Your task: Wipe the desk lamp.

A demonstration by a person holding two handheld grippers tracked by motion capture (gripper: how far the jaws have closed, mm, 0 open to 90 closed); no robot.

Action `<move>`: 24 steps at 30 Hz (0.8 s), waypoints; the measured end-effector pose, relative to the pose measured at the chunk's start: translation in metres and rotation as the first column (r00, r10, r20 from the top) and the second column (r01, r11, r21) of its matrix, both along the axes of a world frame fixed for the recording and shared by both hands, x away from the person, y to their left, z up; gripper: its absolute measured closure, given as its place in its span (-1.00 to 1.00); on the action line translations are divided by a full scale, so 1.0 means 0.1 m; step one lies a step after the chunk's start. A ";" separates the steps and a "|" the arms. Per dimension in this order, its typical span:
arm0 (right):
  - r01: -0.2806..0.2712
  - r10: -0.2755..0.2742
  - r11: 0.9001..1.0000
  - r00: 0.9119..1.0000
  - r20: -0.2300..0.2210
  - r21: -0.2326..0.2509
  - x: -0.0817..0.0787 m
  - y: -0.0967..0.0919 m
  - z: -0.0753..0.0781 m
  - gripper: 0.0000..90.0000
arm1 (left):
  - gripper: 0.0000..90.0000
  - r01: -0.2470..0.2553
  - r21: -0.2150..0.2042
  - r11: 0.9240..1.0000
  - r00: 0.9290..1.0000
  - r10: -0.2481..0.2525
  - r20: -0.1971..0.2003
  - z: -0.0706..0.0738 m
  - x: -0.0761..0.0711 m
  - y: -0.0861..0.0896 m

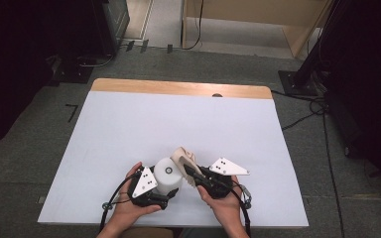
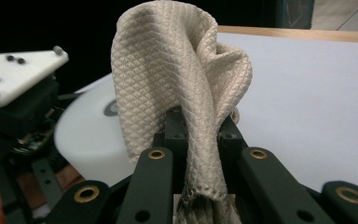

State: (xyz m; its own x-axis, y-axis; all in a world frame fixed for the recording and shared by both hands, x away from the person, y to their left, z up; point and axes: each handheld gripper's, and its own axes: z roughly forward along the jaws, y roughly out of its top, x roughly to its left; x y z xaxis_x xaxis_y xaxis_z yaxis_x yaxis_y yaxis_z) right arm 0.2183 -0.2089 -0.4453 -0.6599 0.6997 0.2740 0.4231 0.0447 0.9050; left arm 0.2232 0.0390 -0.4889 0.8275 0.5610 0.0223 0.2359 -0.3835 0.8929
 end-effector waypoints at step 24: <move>-0.005 0.004 0.998 1.000 -0.011 -0.065 -0.09 0.07 -0.07 0.75 | -0.85 0.061 -0.080 0.995 0.998 -0.062 -0.012 0.18 -0.03 0.31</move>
